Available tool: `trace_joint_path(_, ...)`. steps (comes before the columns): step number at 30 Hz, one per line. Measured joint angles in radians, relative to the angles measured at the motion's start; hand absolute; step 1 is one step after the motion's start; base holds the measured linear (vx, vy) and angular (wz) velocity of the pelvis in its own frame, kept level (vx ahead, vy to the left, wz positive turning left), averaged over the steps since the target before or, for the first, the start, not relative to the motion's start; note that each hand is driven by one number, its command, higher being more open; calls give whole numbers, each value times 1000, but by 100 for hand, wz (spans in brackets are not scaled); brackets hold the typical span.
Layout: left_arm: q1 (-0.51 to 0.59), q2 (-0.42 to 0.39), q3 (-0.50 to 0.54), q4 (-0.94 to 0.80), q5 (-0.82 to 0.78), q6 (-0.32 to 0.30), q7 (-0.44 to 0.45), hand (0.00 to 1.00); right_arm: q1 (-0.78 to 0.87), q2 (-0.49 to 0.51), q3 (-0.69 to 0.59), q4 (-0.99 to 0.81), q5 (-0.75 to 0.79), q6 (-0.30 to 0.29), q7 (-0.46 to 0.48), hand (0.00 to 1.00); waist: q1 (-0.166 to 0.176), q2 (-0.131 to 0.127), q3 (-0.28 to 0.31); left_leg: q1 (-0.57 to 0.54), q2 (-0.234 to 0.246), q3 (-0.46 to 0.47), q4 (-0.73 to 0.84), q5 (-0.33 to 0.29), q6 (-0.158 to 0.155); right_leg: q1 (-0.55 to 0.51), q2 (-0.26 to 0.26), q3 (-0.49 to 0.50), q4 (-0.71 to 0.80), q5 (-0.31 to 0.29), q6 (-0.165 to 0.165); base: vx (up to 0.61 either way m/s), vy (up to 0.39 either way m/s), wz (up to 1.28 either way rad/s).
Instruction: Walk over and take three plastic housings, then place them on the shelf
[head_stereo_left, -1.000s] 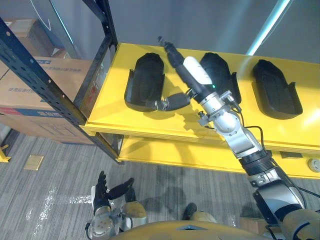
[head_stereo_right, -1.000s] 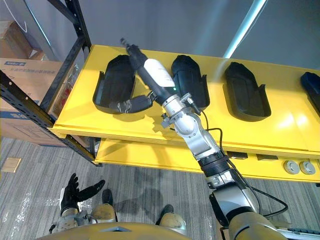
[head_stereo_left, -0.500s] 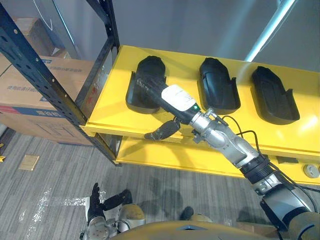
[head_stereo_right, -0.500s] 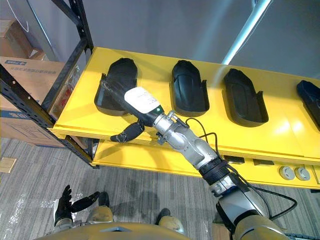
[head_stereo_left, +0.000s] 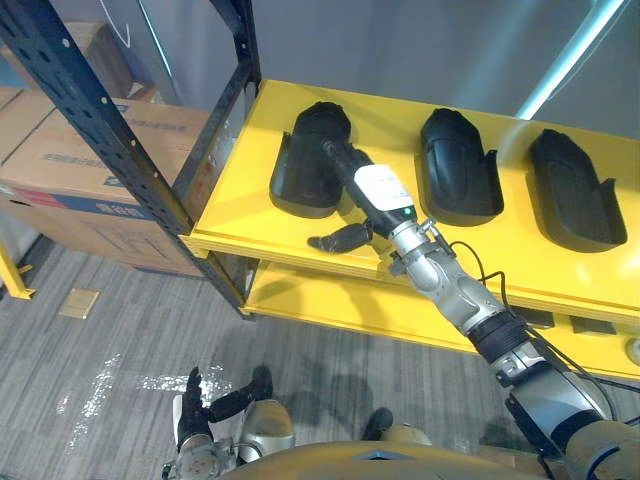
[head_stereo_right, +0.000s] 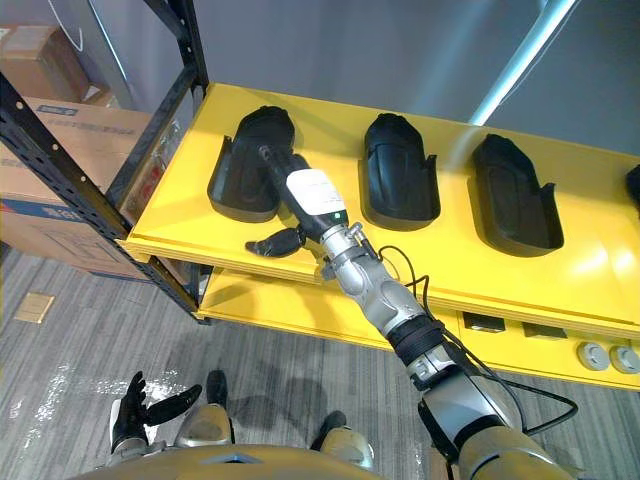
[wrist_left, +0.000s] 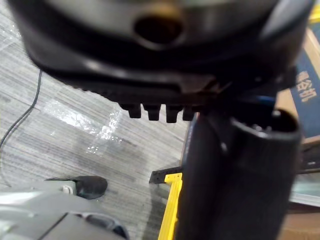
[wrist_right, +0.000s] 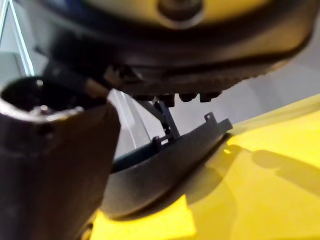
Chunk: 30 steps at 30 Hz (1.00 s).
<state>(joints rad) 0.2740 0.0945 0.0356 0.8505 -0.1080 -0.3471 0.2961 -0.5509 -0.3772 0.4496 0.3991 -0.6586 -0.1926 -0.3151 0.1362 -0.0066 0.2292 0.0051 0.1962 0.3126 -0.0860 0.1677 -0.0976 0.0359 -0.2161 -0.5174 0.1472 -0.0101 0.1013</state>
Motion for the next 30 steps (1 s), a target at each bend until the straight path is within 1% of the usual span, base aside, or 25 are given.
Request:
trace_joint_path(4,2,0,-12,-1,-3,0,-1,100,-38,1,-37,24,14,13,-19,100,0,12,10,-4,-7,-1,-2,-3,-1,-6,-10,-3,9,-5,6,-37,11,3)
trace_joint_path(8,5,0,-17,-11,-3,0,-4,100,-47,4,-43,24,44,13,-19,100,1,12,11,-14,-11,-1,1,3,8,-14,-14,-4,10,-2,5,8,-3,0)
trace_joint_path(12,9,0,-21,-30,-3,0,-8,100,-55,29,-46,30,46,19,-17,100,2,13,12,-14,-13,-1,1,7,4,-15,-19,-7,16,-3,6,29,-10,1)
trace_joint_path(16,9,0,-22,-35,-3,1,-11,100,-70,30,-47,51,46,22,-17,100,2,14,12,-12,-17,-6,1,7,4,-13,-27,-14,27,-10,10,23,-11,5)
trace_joint_path(19,9,-1,-25,-35,-3,1,-10,100,-89,30,-47,69,46,26,-16,100,3,18,15,-10,-17,-7,1,5,6,-10,-27,-15,27,-10,10,0,0,0)
trace_joint_path(21,8,-4,-30,-36,-3,1,-10,100,-98,30,-48,69,45,27,-16,100,2,27,29,3,-18,-7,0,-1,11,4,-28,-15,27,-10,10,0,0,0)
trace_joint_path(23,8,-6,-30,-36,-3,1,-9,100,-100,30,-48,69,43,27,-17,100,2,30,30,3,-17,-7,-2,-1,11,4,-27,-18,26,-11,10,0,0,0)
trace_joint_path(30,8,-6,-30,-36,-4,1,-9,100,-112,31,-47,107,40,28,-17,100,7,30,30,2,-18,-7,0,0,11,5,-27,-24,24,-10,10,0,0,0)
